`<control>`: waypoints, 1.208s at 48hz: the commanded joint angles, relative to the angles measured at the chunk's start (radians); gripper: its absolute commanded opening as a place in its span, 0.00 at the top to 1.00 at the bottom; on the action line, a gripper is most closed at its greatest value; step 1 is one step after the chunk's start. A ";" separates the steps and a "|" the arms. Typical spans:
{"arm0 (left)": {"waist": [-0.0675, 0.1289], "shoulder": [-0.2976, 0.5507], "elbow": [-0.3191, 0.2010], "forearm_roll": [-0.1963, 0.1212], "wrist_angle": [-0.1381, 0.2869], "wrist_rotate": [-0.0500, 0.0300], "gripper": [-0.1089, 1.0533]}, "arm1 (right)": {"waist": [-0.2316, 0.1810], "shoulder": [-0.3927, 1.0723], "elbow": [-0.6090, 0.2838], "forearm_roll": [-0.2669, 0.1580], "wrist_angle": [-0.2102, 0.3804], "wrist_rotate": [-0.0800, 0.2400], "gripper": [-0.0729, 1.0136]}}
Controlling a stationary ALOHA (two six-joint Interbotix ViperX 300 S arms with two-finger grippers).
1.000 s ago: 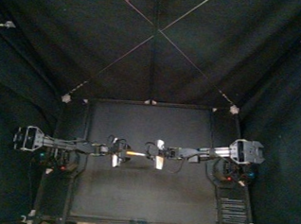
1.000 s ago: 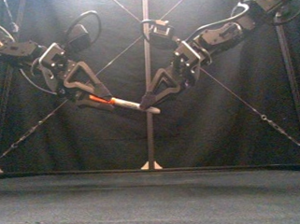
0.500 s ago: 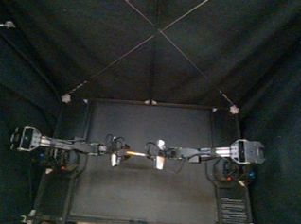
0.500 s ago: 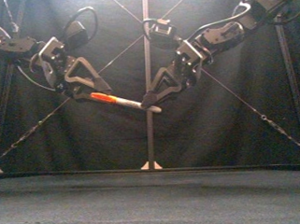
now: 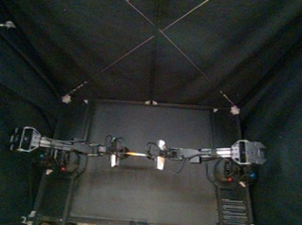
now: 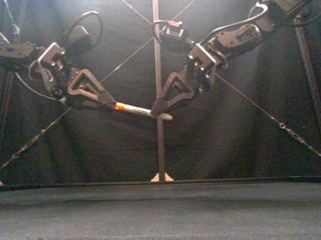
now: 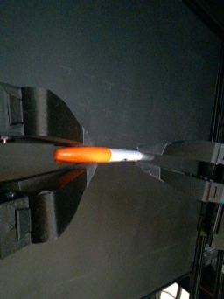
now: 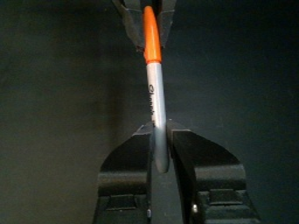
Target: Uncap the pen
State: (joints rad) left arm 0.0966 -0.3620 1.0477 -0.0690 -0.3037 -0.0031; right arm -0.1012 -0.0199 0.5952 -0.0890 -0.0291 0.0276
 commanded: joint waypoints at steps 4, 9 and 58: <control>0.008 -0.043 0.015 -0.003 -0.005 0.0015 0.42 | -0.008 -0.063 0.014 0.000 -0.009 0.003 0.48; 0.009 -0.078 0.041 -0.003 -0.002 0.0015 0.42 | -0.009 -0.080 0.034 0.000 -0.009 0.005 0.48; 0.000 -0.324 0.181 -0.012 0.048 0.0015 0.42 | -0.021 -0.190 0.150 0.000 -0.087 0.006 0.48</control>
State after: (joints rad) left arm 0.0997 -0.6872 1.2364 -0.0798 -0.2516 -0.0031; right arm -0.1166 -0.1749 0.7563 -0.0890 -0.1058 0.0322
